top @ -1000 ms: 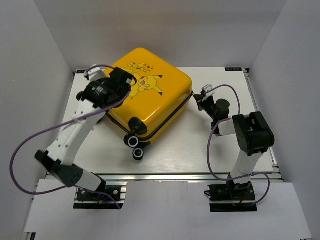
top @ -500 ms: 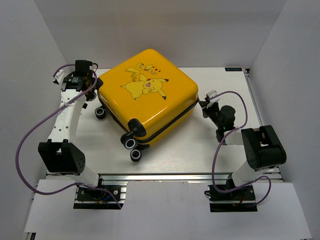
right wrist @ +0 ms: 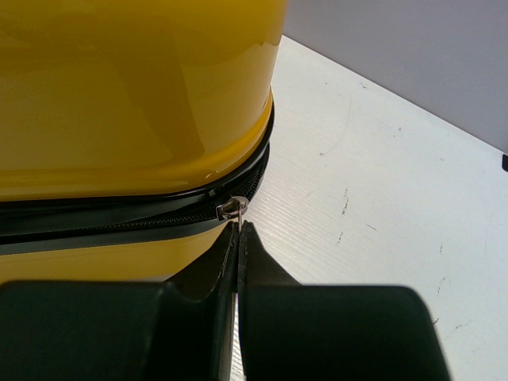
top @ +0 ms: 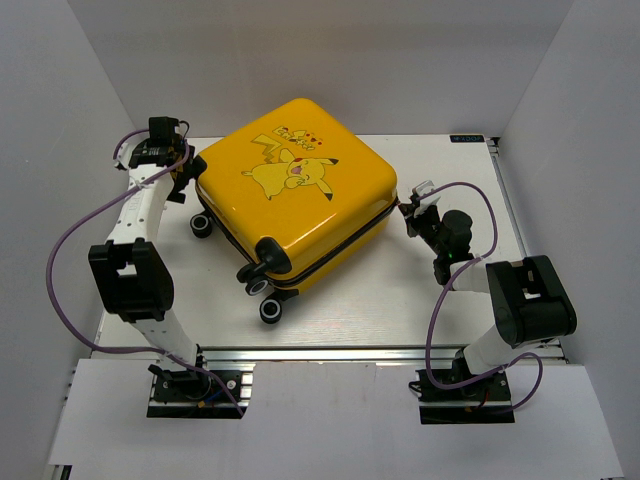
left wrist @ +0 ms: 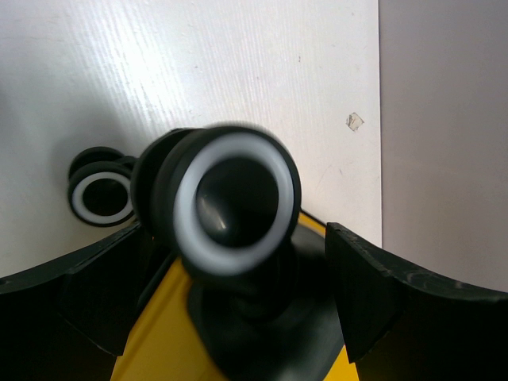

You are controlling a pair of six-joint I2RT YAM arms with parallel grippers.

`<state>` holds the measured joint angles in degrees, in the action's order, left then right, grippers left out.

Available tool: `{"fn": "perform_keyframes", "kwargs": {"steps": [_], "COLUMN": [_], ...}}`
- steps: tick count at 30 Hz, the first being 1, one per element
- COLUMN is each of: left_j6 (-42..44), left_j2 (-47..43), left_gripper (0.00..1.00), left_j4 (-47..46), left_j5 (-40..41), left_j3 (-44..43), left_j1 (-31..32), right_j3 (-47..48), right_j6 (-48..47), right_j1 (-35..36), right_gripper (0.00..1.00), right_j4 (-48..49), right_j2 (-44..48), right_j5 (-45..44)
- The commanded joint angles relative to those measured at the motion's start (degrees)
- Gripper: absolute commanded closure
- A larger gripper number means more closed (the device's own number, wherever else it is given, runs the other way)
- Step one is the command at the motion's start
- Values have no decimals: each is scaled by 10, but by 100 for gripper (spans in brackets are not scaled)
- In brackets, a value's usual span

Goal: Pack the luggage

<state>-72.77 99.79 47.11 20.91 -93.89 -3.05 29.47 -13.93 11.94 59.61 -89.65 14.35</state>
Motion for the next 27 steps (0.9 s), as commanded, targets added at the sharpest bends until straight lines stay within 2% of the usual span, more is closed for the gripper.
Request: {"fn": "perform_keyframes", "kwargs": {"steps": [1, 4, 6, 7, 8, 10, 11, 14, 16, 19, 22, 27], "left_j6": [-22, -22, -13, -7, -4, 15, 17, 61, 115, 182, 241, 325], "left_j2": [32, 80, 115, 125, 145, 166, 185, 213, 239, 269, 281, 305], "left_gripper": [2, 2, 9, 16, 45, 75, 98, 100, 100, 100, 100, 100], "left_j4": [-11, -10, -22, -24, -28, -32, -27, -33, -72, -95, -148, -203], "left_j5": [-25, -43, -63, -68, -73, -82, -82, -82, -90, -100, -117, -150], "left_j3": [-31, -66, -81, -95, -101, -128, -140, -183, -207, -228, -223, -245], "left_j1": [3, 3, 3, 3, 3, 8, 9, 9, 9, 9, 9, 9], "right_j3": [14, 15, 15, 14, 14, 15, 17, 43, 72, 115, 167, 273], "right_j6": [-6, 4, 5, 5, 7, 3, -1, -18, -26, -27, -38, -72], "right_j1": [-15, -14, -15, -15, -14, -16, -17, -18, -25, -43, -60, -71], "right_gripper": [100, 100, 100, 100, 100, 100, 100, 100, 100, 100, 100, 100], "right_j4": [67, 63, 62, 64, 66, 75, 78, 71, 64, 70, 68, 59], "right_j2": [32, 33, 33, 33, 32, 32, 29, 13, -13, -51, -104, -185], "right_j5": [-7, 9, 9, 8, 7, -10, -27, -63, -101, -111, -64, 87]}}
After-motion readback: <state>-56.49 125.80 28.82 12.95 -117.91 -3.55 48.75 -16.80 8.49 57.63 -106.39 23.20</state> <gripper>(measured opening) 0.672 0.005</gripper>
